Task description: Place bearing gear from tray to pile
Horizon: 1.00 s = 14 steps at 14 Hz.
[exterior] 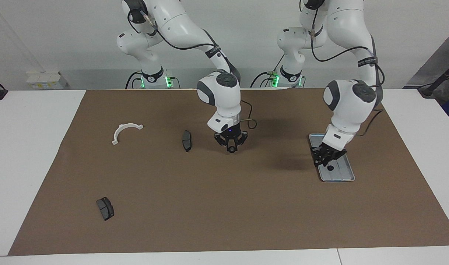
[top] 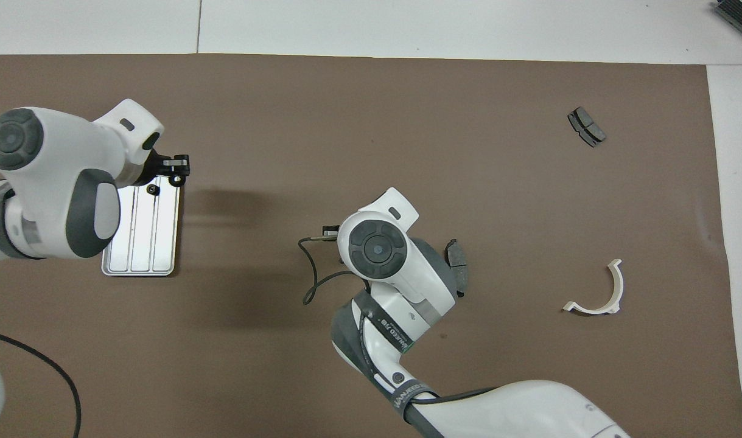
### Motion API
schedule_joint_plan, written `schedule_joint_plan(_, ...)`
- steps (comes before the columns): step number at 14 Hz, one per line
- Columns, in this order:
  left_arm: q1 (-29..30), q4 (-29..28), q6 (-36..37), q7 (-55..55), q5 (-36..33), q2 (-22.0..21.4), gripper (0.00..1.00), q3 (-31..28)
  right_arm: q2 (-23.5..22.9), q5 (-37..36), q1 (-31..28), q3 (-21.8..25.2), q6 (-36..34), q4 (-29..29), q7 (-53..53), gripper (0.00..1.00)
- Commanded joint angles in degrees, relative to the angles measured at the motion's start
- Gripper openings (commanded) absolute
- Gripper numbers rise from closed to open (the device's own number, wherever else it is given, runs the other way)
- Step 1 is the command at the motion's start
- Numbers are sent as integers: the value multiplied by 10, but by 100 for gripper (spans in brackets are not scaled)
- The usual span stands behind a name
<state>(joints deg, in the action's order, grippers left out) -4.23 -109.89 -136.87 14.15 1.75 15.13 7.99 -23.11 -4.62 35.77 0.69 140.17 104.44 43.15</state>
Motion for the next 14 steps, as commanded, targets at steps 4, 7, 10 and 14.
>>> schedule_joint_plan(4, -142, -11, -89, 182, 7, 17, 11, -7, 93, -11, -138, -8, 1, 94, -105, 0)
schedule_joint_plan(7, -209, -47, -140, 247, 7, 16, 19, -7, 109, -1, -226, -8, 3, 122, -217, 0)
schedule_joint_plan(10, -249, -63, -145, 264, 7, 10, 74, -8, 110, 40, -305, -9, 3, 134, -340, 0)
schedule_joint_plan(14, -243, -53, -136, 254, 5, 11, 100, -10, 123, 91, -376, -8, 3, 176, -462, 0)
